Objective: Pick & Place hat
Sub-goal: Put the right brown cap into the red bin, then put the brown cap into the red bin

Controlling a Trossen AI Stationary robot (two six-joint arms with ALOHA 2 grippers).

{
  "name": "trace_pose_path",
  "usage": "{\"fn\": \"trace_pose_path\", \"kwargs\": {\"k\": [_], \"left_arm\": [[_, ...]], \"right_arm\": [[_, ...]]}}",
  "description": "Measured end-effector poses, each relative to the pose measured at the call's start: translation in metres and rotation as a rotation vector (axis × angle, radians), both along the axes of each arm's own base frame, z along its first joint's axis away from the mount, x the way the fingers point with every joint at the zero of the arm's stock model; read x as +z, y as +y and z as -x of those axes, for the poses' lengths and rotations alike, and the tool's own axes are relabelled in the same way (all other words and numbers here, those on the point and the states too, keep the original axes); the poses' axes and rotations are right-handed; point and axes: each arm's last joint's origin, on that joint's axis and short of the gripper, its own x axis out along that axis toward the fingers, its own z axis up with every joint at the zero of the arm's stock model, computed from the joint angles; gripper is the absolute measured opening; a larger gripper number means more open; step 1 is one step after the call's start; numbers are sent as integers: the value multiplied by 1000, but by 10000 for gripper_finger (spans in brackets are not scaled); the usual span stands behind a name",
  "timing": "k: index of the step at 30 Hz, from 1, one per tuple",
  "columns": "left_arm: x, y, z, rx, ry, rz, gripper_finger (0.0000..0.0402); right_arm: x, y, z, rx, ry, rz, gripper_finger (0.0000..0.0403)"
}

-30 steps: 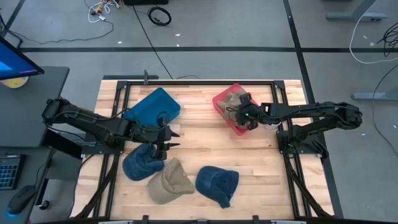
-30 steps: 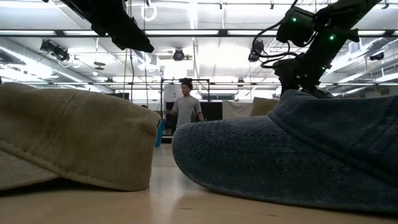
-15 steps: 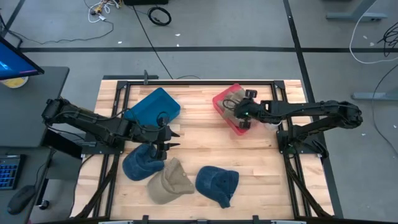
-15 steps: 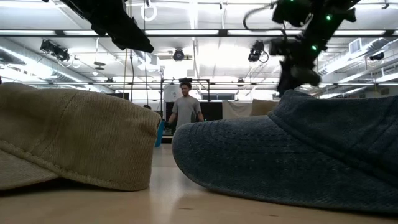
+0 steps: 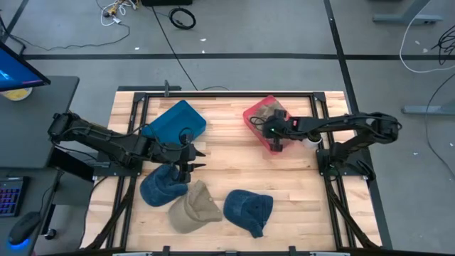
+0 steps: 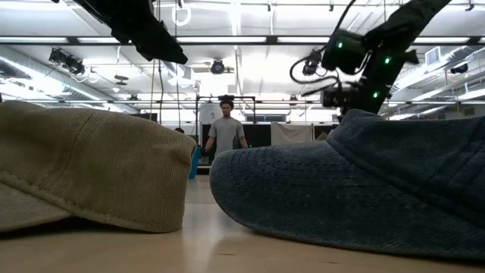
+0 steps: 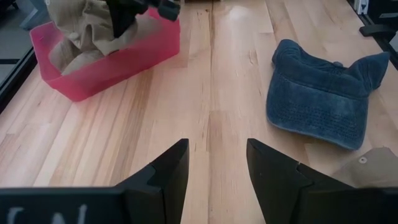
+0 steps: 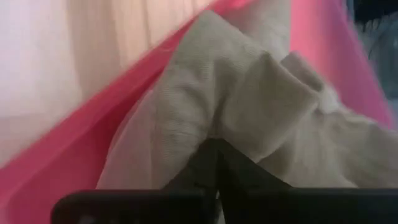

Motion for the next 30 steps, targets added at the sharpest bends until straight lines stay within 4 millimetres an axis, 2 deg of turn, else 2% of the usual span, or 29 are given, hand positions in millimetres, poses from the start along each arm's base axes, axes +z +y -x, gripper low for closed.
{"fn": "trace_pose_path", "kwargs": {"k": [6,9,11,14,20,23,26,30], "left_arm": [[0,0,0,3,-1,5,165],[0,0,0,3,0,6,165],[0,0,0,4,-1,6,165],[0,0,0,4,-1,6,165],[0,0,0,4,-4,7,165],[1,0,0,4,-7,7,165],[1,0,0,13,-11,27,165],[-4,-5,3,-106,65,79,165]], "right_arm": [[-14,-10,-6,-26,2,-37,6],[-15,-11,-7,-21,-13,-64,5],[-9,-11,-7,-28,-18,-70,4],[13,-9,-6,-50,-29,-110,5],[77,-1,2,-143,-22,-183,24],[104,2,2,-213,-107,-232,33],[116,7,0,-192,-157,-267,42],[117,13,-13,-24,-257,-427,62]]}}
